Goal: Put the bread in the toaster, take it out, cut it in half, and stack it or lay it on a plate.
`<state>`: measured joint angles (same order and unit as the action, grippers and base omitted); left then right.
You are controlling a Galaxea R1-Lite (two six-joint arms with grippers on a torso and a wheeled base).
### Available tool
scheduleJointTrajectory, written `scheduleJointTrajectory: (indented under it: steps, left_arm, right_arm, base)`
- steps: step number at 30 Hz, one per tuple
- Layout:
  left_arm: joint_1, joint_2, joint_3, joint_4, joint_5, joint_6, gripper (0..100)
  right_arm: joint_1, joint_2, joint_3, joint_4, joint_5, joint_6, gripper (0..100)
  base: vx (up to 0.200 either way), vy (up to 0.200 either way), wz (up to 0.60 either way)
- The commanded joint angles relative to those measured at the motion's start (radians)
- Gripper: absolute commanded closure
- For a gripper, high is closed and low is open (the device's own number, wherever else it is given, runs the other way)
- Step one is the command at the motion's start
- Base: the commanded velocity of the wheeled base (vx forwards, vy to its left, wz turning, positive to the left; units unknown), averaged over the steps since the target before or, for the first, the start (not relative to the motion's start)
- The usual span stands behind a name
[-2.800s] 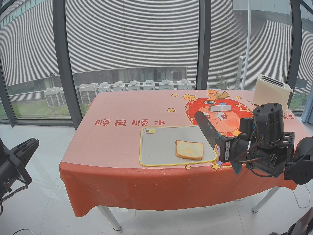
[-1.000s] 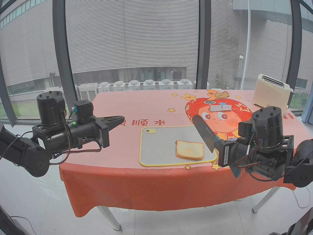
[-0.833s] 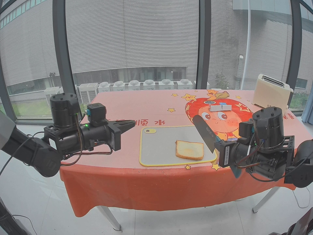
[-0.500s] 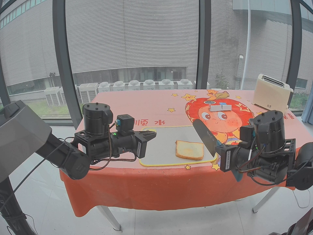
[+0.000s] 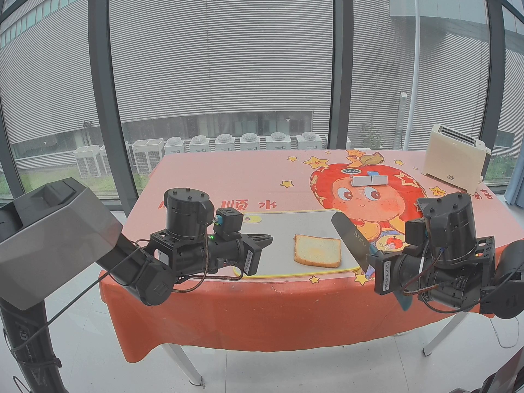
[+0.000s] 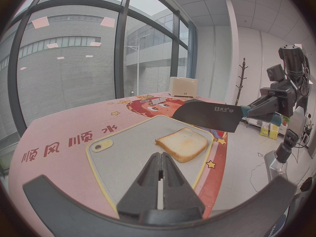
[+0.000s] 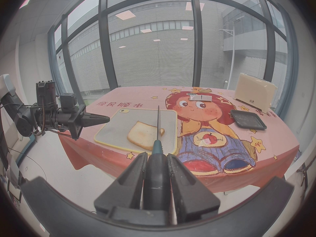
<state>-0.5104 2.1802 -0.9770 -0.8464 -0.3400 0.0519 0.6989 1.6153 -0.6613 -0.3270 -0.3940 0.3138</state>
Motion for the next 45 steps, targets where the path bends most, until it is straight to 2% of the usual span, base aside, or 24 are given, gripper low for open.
scheduleJointTrajectory:
  steps: [1,13,25,30,37,45]
  left_arm:
    - [-0.003,0.049,-0.035,0.000,0.003,-0.003,100]
    - [-0.017,0.112,-0.069,-0.002,0.004,-0.003,100]
    - [-0.020,0.112,-0.026,-0.003,0.003,-0.006,100]
    - [-0.019,0.108,0.011,-0.005,0.001,0.002,100]
    - [0.004,0.090,0.095,-0.120,0.001,-0.001,100]
    - [0.004,0.081,0.118,-0.126,-0.001,0.000,100]
  right_arm:
    - [-0.009,0.003,0.003,0.000,-0.032,-0.004,100]
    - [0.001,0.014,0.034,0.000,-0.052,-0.004,100]
    - [0.031,0.054,0.025,-0.015,-0.049,0.004,100]
    - [0.034,0.061,0.009,-0.020,-0.048,0.005,100]
    - [0.050,0.101,-0.020,-0.043,-0.042,0.016,100]
    - [0.074,0.178,-0.044,-0.133,-0.037,0.051,100]
  base:
    - [0.000,0.000,0.00]
    - [0.000,0.000,0.00]
    - [0.000,0.000,0.00]
    - [0.000,0.000,0.00]
    - [0.000,0.000,0.00]
    - [0.000,0.000,0.00]
